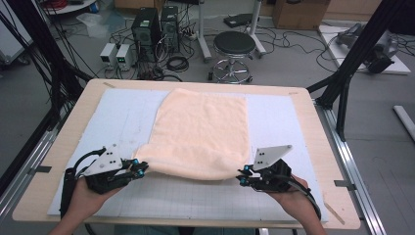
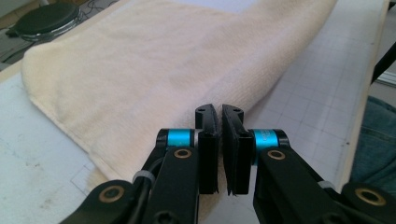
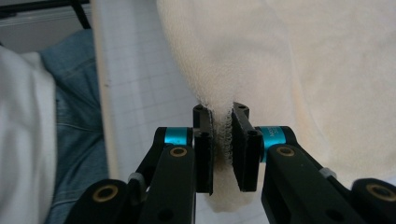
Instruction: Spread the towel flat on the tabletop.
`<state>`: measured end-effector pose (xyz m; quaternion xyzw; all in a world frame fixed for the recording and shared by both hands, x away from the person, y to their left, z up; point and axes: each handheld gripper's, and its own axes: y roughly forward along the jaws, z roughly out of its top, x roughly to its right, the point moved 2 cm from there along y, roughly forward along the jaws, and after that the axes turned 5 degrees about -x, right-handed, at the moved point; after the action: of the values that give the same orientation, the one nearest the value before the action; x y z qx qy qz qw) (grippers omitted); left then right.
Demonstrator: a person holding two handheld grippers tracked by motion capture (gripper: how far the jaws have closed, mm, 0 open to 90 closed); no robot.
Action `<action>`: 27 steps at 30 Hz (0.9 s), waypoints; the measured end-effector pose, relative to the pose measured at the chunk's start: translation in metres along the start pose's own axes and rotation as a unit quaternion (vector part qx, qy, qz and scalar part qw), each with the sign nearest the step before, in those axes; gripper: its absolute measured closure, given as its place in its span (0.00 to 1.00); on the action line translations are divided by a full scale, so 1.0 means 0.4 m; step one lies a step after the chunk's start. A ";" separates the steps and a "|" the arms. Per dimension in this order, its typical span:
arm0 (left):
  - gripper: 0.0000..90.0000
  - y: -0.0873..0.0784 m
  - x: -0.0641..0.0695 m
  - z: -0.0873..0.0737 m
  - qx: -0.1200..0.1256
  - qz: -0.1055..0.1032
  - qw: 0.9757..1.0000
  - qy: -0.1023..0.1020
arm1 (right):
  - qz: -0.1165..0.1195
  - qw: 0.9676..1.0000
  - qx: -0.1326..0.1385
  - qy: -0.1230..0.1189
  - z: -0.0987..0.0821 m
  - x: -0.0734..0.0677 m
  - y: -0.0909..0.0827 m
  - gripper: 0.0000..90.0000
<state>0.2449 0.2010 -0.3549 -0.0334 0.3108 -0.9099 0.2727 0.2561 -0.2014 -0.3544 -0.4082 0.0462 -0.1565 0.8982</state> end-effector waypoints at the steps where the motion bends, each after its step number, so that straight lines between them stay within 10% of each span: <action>1: 0.94 -0.002 -0.005 0.005 0.000 0.004 1.000 0.002 | 0.006 1.000 0.001 -0.001 0.007 -0.004 -0.006 0.90; 7: 0.94 0.112 -0.149 0.045 -0.007 0.042 0.998 -0.047 | -0.043 0.999 -0.022 0.019 0.041 0.111 0.022 0.91; 10: 0.92 0.200 -0.262 0.066 -0.007 0.068 0.991 -0.116 | -0.084 0.995 -0.014 0.054 0.069 0.233 0.057 0.90; 14: 0.74 0.234 -0.320 0.067 -0.014 0.094 0.985 -0.144 | -0.106 0.987 -0.013 0.118 0.078 0.362 0.085 0.75; 19: 0.68 0.206 -0.281 0.019 -0.012 0.061 0.990 -0.126 | -0.090 0.990 0.006 0.106 0.060 0.342 0.081 0.71; 27: 0.65 0.211 -0.165 -0.086 -0.046 0.000 0.995 -0.090 | -0.052 0.998 0.001 0.032 0.007 0.193 0.123 0.66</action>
<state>0.3331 0.1985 -0.4246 -0.1278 0.3265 -0.8881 0.2973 0.3416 -0.1935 -0.3856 -0.4041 0.0533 -0.2160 0.8872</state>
